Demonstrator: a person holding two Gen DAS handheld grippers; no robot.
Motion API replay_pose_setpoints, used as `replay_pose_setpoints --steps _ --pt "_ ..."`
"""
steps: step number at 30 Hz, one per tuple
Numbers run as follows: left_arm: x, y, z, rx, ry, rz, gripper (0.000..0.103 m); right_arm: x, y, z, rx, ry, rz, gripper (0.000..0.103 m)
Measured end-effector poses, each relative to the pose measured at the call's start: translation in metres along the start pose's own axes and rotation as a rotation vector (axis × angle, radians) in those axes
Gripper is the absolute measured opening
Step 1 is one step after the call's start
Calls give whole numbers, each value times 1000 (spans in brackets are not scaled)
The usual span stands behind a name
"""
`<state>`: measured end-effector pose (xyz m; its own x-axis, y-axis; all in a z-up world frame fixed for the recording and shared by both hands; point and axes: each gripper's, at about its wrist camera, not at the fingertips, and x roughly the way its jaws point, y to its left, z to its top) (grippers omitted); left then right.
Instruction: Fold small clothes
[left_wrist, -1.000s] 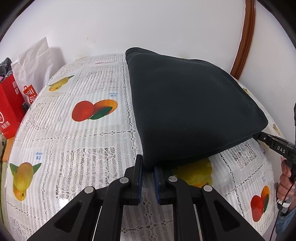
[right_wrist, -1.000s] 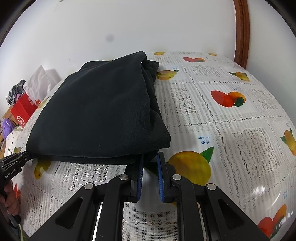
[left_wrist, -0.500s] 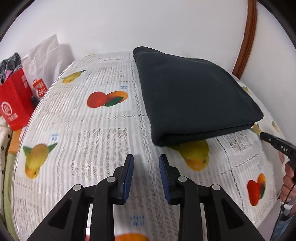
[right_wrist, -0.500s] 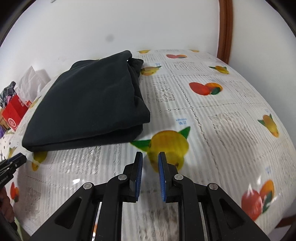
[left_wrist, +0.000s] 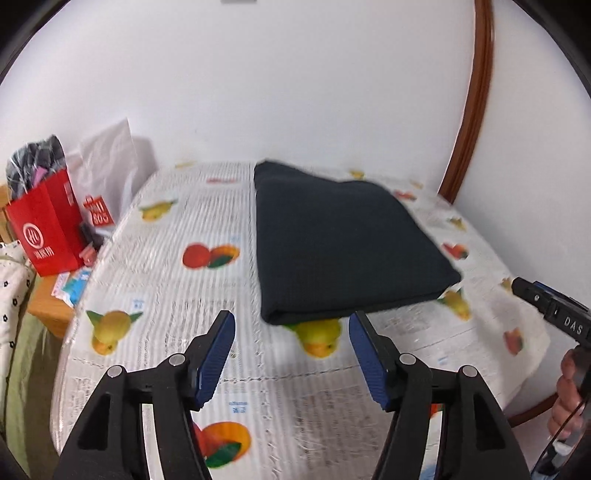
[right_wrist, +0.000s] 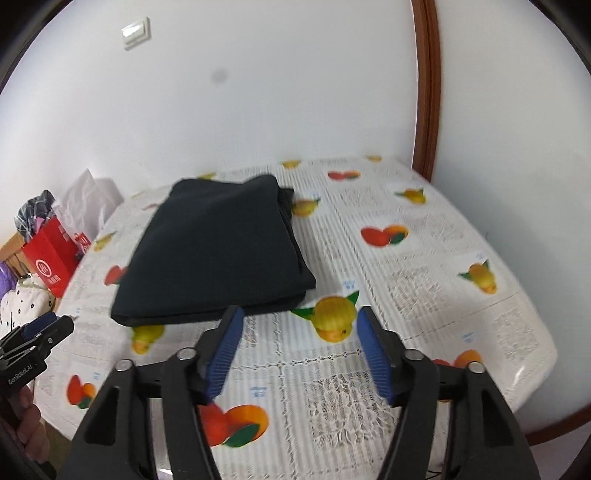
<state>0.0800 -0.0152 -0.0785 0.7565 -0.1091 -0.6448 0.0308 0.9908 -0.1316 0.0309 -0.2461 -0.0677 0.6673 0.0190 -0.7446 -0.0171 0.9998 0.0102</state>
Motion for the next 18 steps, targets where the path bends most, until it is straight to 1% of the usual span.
replay_pose_setpoints --steps 1,5,6,7,9,12,14,16,18 --pt "-8 -3 3 3 -9 -2 63 -9 3 2 -8 -8 8 74" --pt "-38 -14 10 16 -55 21 72 -40 11 6 -25 -33 62 79" --pt "-46 -16 10 21 -65 27 75 -45 13 6 -27 -36 78 84" --pt "-52 -18 10 26 -69 32 75 -50 15 6 -29 -37 85 91" --pt "-64 -23 10 33 -80 43 80 -59 20 4 -46 -55 58 98" --pt "-76 -26 7 41 -89 42 89 -72 26 -1 -78 -83 13 101" --pt "-81 -27 5 46 -96 41 89 -79 25 -4 -75 -96 6 101" --pt "-85 -29 3 52 -103 45 90 -87 23 -6 -60 -110 26 103" --pt "-86 -31 2 50 -105 39 91 -92 22 -7 -56 -109 25 103"
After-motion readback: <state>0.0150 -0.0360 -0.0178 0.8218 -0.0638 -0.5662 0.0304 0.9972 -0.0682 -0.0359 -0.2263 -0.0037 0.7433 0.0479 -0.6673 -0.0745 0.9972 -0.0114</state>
